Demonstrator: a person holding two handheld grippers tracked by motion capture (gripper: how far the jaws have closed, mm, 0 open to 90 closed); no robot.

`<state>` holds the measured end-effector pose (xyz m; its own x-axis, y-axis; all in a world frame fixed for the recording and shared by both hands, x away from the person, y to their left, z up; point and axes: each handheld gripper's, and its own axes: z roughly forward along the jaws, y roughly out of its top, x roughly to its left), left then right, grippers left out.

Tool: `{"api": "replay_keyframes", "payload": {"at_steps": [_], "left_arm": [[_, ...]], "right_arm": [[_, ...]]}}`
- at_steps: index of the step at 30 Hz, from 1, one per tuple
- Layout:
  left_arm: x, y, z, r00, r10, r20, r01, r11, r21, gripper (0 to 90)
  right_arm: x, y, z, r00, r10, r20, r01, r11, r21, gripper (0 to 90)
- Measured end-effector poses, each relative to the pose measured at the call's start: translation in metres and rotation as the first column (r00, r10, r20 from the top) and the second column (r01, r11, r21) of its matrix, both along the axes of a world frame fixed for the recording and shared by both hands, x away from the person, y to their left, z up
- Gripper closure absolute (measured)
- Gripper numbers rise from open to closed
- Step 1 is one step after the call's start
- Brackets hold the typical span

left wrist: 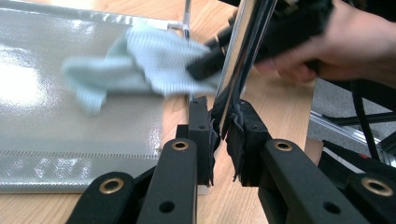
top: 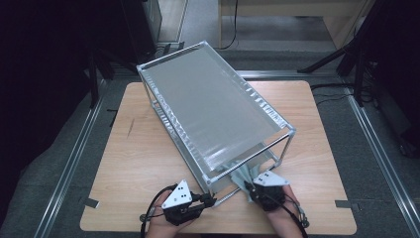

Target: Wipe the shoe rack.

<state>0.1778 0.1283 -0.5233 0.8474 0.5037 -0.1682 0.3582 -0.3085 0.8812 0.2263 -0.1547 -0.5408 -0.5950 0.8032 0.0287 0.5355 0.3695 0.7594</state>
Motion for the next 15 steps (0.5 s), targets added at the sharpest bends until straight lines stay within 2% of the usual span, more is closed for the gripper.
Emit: {"api": "replay_keyframes", "payload": {"at_steps": [2, 4, 5, 6, 7, 9, 11, 15], "left_arm": [[0.000, 0.000, 0.000, 1.0000, -0.001, 0.001, 0.001, 1.0000, 0.000, 80.2], [0.000, 0.000, 0.000, 1.0000, -0.002, 0.001, 0.002, 1.0000, -0.002, 80.3], [0.000, 0.000, 0.000, 1.0000, -0.002, 0.001, 0.002, 1.0000, -0.002, 80.2], [0.000, 0.000, -0.001, 1.0000, 0.000, 0.000, 0.000, 1.0000, -0.003, 80.2], [0.000, 0.000, -0.001, 1.0000, 0.000, 0.000, 0.000, 1.0000, -0.003, 80.2], [0.000, 0.000, -0.001, 1.0000, 0.001, 0.000, -0.001, 1.0000, -0.003, 80.2], [0.000, 0.000, -0.001, 1.0000, 0.001, -0.001, -0.001, 1.0000, -0.004, 80.2], [0.000, 0.000, -0.001, 1.0000, -0.001, -0.001, 0.001, 1.0000, -0.005, 80.2]], "right_arm": [[0.009, -0.012, 0.000, 0.9992, -0.039, 0.005, 0.039, 0.9992, 0.005, 80.3], [0.019, -0.020, 0.002, 0.9968, -0.077, 0.023, 0.077, 0.9970, -0.011, 80.3], [0.019, -0.020, 0.002, 0.9968, -0.077, 0.023, 0.077, 0.9970, -0.011, 80.3], [0.028, -0.028, 0.002, 0.9920, -0.121, 0.036, 0.121, 0.9924, -0.019, 80.3], [0.028, -0.028, 0.002, 0.9920, -0.121, 0.036, 0.121, 0.9924, -0.019, 80.3], [0.040, -0.039, 0.000, 0.9845, -0.165, 0.058, 0.167, 0.9858, -0.023, 80.2], [0.043, -0.045, -0.001, 0.9800, -0.191, 0.055, 0.192, 0.9814, -0.005, 80.2], [0.042, -0.047, 0.000, 0.9778, -0.197, 0.072, 0.199, 0.9799, -0.019, 79.9]]}}
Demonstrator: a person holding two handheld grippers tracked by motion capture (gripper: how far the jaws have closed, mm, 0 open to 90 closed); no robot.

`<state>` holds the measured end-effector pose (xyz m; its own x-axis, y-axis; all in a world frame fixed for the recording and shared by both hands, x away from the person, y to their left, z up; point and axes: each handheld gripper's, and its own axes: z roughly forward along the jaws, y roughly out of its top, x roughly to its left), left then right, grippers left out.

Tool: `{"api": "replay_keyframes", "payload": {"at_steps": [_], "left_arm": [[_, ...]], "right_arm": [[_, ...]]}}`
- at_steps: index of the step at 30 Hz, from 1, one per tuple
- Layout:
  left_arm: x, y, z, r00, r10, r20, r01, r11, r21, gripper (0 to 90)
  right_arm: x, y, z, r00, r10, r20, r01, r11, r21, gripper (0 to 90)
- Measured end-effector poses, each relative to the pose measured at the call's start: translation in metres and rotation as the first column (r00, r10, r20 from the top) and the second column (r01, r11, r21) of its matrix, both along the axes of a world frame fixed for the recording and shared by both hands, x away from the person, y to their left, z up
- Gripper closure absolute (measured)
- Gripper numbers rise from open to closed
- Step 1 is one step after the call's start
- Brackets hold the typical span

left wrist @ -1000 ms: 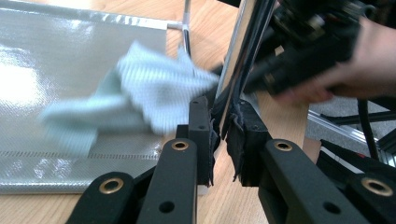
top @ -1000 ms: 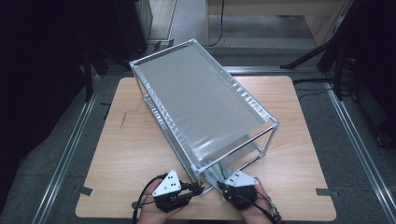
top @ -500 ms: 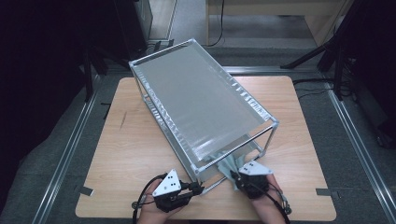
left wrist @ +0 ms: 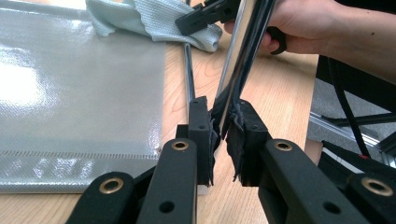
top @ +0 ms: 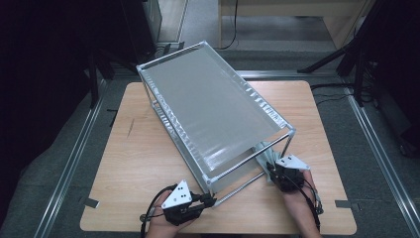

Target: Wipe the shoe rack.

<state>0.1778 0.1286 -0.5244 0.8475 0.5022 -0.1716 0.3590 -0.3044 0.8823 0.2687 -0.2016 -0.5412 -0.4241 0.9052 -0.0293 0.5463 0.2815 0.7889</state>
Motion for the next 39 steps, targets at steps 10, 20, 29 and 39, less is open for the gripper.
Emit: {"api": "replay_keyframes", "payload": {"at_steps": [10, 20, 29, 39], "left_arm": [[0.000, 0.000, 0.000, 1.0000, 0.006, -0.005, -0.006, 1.0000, 0.001, 80.1], [0.000, 0.000, 0.000, 1.0000, 0.007, -0.007, -0.007, 1.0000, 0.000, 80.0], [0.000, 0.000, 0.000, 1.0000, 0.005, -0.007, -0.005, 1.0000, 0.002, 80.0], [0.000, 0.000, -0.001, 1.0000, 0.005, -0.007, -0.005, 1.0000, 0.001, 80.0]], "right_arm": [[-0.027, 0.036, -0.004, 0.9958, 0.090, 0.017, -0.090, 0.9959, 0.006, 80.2], [-0.071, 0.102, -0.006, 0.9431, 0.332, -0.018, -0.331, 0.9428, 0.037, 79.7], [-0.056, 0.076, -0.002, 0.9629, 0.269, -0.020, -0.269, 0.9630, 0.018, 79.7], [-0.011, -0.015, -0.004, 0.9997, -0.025, -0.003, 0.025, 0.9994, 0.024, 80.0]]}}
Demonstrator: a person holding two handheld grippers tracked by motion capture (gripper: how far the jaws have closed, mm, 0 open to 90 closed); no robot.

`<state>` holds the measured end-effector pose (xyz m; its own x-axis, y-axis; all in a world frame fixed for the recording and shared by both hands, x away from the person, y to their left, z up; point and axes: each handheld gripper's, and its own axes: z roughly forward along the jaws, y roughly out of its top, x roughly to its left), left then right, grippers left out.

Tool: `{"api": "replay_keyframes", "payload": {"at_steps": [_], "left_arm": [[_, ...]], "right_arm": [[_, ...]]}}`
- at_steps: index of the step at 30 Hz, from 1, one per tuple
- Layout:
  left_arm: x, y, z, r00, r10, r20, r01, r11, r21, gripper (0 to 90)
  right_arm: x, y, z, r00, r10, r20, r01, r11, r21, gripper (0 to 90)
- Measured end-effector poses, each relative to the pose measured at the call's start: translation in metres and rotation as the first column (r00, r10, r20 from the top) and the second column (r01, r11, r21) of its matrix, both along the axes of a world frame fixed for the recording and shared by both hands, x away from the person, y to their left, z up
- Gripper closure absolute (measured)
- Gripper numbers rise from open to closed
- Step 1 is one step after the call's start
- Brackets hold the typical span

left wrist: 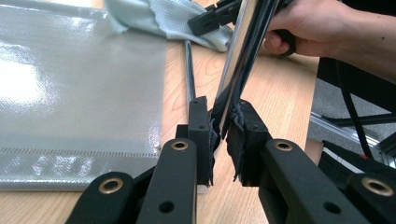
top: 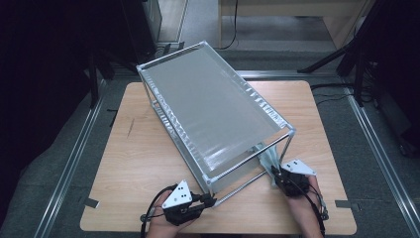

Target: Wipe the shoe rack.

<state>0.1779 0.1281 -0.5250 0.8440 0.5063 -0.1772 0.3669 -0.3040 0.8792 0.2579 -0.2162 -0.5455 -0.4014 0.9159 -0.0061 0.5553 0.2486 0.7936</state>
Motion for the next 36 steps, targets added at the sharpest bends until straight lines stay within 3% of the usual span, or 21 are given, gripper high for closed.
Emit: {"api": "replay_keyframes", "payload": {"at_steps": [5, 6, 8, 9, 10, 11, 12, 14, 15, 16, 17, 18, 19, 20, 25, 28, 30, 31, 32, 36], "left_arm": [[0.000, 0.000, 0.000, 1.0000, 0.000, -0.001, 0.000, 1.0000, 0.001, 80.0], [0.000, 0.000, 0.000, 1.0000, -0.001, -0.001, 0.001, 1.0000, 0.000, 80.0], [0.000, 0.000, 0.000, 1.0000, 0.000, -0.001, 0.000, 1.0000, 0.000, 80.0], [0.000, 0.000, 0.000, 1.0000, 0.000, -0.001, 0.000, 1.0000, 0.000, 80.0], [0.000, 0.000, 0.000, 1.0000, 0.000, -0.001, 0.000, 1.0000, 0.001, 80.0], [0.000, 0.000, 0.000, 1.0000, 0.000, -0.001, 0.000, 1.0000, 0.001, 80.0], [0.000, 0.000, 0.000, 1.0000, 0.001, 0.000, -0.001, 1.0000, 0.002, 80.0], [0.000, 0.000, 0.000, 1.0000, 0.003, 0.002, -0.003, 1.0000, 0.005, 80.1], [0.000, 0.000, 0.000, 1.0000, 0.004, 0.002, -0.004, 1.0000, 0.006, 80.1], [0.000, 0.000, 0.000, 1.0000, 0.004, 0.002, -0.004, 1.0000, 0.006, 80.1], [0.000, 0.000, 0.000, 1.0000, 0.004, 0.002, -0.004, 1.0000, 0.006, 80.1], [-0.001, 0.000, 0.000, 1.0000, 0.005, 0.002, -0.005, 1.0000, 0.006, 80.1], [-0.001, 0.000, 0.000, 1.0000, 0.005, 0.002, -0.005, 1.0000, 0.006, 80.1], [0.000, 0.000, 0.000, 1.0000, 0.004, 0.002, -0.004, 1.0000, 0.005, 80.1], [0.000, 0.000, 0.000, 1.0000, 0.003, 0.001, -0.003, 1.0000, 0.004, 80.1], [0.000, 0.000, 0.000, 1.0000, 0.001, 0.000, -0.001, 1.0000, 0.001, 80.0], [0.000, 0.000, -0.001, 1.0000, -0.001, -0.001, 0.001, 1.0000, 0.001, 80.0], [0.000, 0.000, -0.001, 1.0000, -0.001, -0.001, 0.001, 1.0000, 0.001, 80.0], [0.000, 0.000, -0.001, 1.0000, 0.000, 0.000, 0.000, 1.0000, 0.001, 80.0], [0.000, 0.000, -0.001, 1.0000, 0.000, 0.000, 0.000, 1.0000, 0.002, 80.0]], "right_arm": [[-0.007, 0.016, 0.000, 0.9989, 0.047, -0.004, -0.047, 0.9987, -0.016, 80.1], [-0.015, 0.033, 0.002, 0.9938, 0.111, -0.012, -0.111, 0.9937, -0.014, 80.0], [-0.024, 0.050, 0.004, 0.9850, 0.170, -0.029, -0.170, 0.9854, 0.000, 79.9], [-0.024, 0.050, 0.004, 0.9850, 0.170, -0.029, -0.170, 0.9854, 0.000, 79.9], [-0.038, 0.072, 0.004, 0.9684, 0.248, -0.031, -0.248, 0.9688, -0.001, 79.8], [-0.038, 0.072, 0.004, 0.9684, 0.248, -0.031, -0.248, 0.9688, -0.001, 79.8], [-0.052, 0.096, 0.004, 0.9419, 0.334, -0.040, -0.334, 0.9425, -0.008, 79.6], [-0.064, 0.115, 0.004, 0.9214, 0.386, -0.046, -0.386, 0.9224, 0.001, 79.3], [-0.070, 0.125, 0.003, 0.9054, 0.422, -0.047, -0.422, 0.9066, 0.010, 79.0], [-0.070, 0.125, 0.003, 0.9054, 0.422, -0.047, -0.422, 0.9066, 0.010, 79.0], [-0.073, 0.131, 0.002, 0.8974, 0.439, -0.047, -0.438, 0.8986, 0.017, 79.4], [-0.074, 0.134, 0.003, 0.8948, 0.444, -0.048, -0.444, 0.8960, 0.012, 79.3], [-0.072, 0.131, 0.003, 0.8951, 0.443, -0.055, -0.442, 0.8967, 0.023, 79.5], [-0.068, 0.126, 0.002, 0.9022, 0.428, -0.052, -0.427, 0.9037, 0.032, 79.6], [-0.039, 0.082, 0.002, 0.9581, 0.284, -0.033, -0.283, 0.9584, 0.035, 80.1], [-0.023, 0.055, 0.003, 0.9807, 0.194, -0.023, -0.194, 0.9808, 0.022, 80.1], [-0.013, 0.039, 0.003, 0.9903, 0.138, -0.011, -0.138, 0.9904, 0.006, 80.0], [-0.013, 0.039, 0.003, 0.9903, 0.138, -0.011, -0.138, 0.9904, 0.006, 80.0], [-0.004, 0.025, 0.003, 0.9964, 0.083, -0.015, -0.083, 0.9964, 0.018, 79.8], [0.003, 0.014, 0.004, 0.9991, 0.039, -0.020, -0.038, 0.9990, 0.025, 79.7]]}}
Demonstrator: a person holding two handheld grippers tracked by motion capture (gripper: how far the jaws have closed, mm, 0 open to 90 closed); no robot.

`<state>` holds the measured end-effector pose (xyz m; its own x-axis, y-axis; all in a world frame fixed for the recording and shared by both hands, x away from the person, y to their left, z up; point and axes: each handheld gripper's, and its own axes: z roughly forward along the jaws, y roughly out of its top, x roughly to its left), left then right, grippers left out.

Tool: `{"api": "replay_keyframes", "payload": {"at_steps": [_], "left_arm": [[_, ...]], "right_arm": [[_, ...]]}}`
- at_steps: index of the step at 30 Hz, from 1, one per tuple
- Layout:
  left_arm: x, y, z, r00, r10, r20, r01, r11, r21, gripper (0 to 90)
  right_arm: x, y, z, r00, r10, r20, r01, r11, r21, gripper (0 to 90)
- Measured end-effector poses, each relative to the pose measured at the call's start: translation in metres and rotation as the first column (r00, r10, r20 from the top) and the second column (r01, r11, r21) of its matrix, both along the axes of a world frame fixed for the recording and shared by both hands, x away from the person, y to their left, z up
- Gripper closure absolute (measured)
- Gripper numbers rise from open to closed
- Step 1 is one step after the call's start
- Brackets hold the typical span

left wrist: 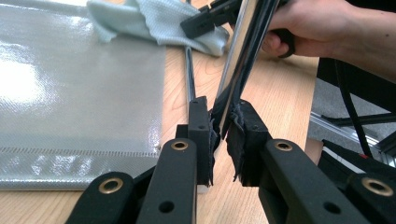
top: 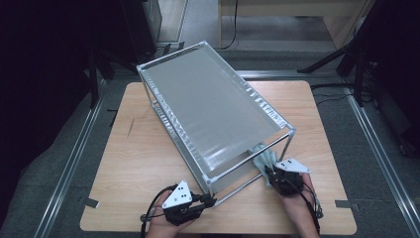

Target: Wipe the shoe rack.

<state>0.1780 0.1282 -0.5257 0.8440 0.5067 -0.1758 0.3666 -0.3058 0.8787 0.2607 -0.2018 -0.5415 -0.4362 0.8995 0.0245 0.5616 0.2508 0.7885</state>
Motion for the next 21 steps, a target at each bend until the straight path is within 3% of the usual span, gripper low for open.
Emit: {"api": "replay_keyframes", "payload": {"at_steps": [5, 6, 7, 8, 10, 11, 12, 13, 14, 17, 18, 19, 21], "left_arm": [[0.000, 0.000, 0.000, 1.0000, -0.002, -0.001, 0.002, 1.0000, -0.001, 80.0], [0.000, 0.000, 0.000, 1.0000, -0.001, -0.002, 0.001, 1.0000, 0.000, 80.0], [0.000, 0.000, 0.000, 1.0000, -0.001, -0.002, 0.001, 1.0000, 0.000, 80.0], [0.000, 0.000, 0.000, 1.0000, 0.001, -0.002, -0.001, 1.0000, 0.000, 80.0], [0.000, 0.000, 0.000, 1.0000, 0.001, -0.002, -0.001, 1.0000, 0.000, 80.0], [0.000, 0.000, 0.000, 1.0000, 0.002, -0.002, -0.002, 1.0000, 0.000, 80.0], [0.000, 0.000, 0.000, 1.0000, 0.001, -0.003, -0.001, 1.0000, 0.000, 80.0], [0.000, 0.000, 0.000, 1.0000, 0.001, -0.003, -0.001, 1.0000, 0.000, 79.9], [0.000, 0.000, -0.001, 1.0000, -0.001, -0.005, 0.001, 1.0000, -0.003, 79.9], [0.000, 0.000, -0.001, 1.0000, -0.002, -0.004, 0.002, 1.0000, -0.006, 79.9], [0.000, 0.000, -0.001, 1.0000, -0.002, -0.004, 0.002, 1.0000, -0.006, 79.9], [0.001, 0.001, -0.001, 1.0000, -0.003, -0.003, 0.003, 1.0000, -0.006, 79.9], [0.001, 0.001, -0.001, 1.0000, -0.003, -0.003, 0.003, 1.0000, -0.006, 79.9]], "right_arm": [[-0.002, 0.002, 0.000, 0.9999, -0.014, 0.000, 0.014, 0.9998, -0.011, 80.0], [-0.008, 0.012, 0.000, 0.9997, 0.023, -0.005, -0.023, 0.9997, -0.008, 80.0], [-0.008, 0.012, 0.000, 0.9997, 0.023, -0.005, -0.023, 0.9997, -0.008, 80.0], [-0.019, 0.028, 0.000, 0.9960, 0.089, -0.010, -0.089, 0.9960, -0.008, 79.8], [-0.023, 0.035, 0.000, 0.9937, 0.112, -0.010, -0.112, 0.9937, -0.007, 79.8], [-0.029, 0.044, 0.000, 0.9885, 0.151, -0.007, -0.151, 0.9884, -0.011, 79.8], [-0.041, 0.064, -0.002, 0.9747, 0.224, 0.002, -0.223, 0.9744, -0.024, 79.8], [-0.041, 0.064, -0.002, 0.9747, 0.224, 0.002, -0.223, 0.9744, -0.024, 79.8], [-0.055, 0.085, -0.003, 0.9540, 0.300, 0.001, -0.300, 0.9539, -0.016, 79.9], [-0.070, 0.105, -0.003, 0.9272, 0.374, -0.004, -0.374, 0.9270, -0.020, 79.7], [-0.070, 0.105, -0.003, 0.9272, 0.374, -0.004, -0.374, 0.9270, -0.020, 79.7], [-0.076, 0.112, -0.003, 0.9132, 0.408, 0.009, -0.406, 0.9115, -0.065, 79.7], [-0.076, 0.111, -0.002, 0.9075, 0.420, 0.008, -0.418, 0.9047, -0.083, 79.7]]}}
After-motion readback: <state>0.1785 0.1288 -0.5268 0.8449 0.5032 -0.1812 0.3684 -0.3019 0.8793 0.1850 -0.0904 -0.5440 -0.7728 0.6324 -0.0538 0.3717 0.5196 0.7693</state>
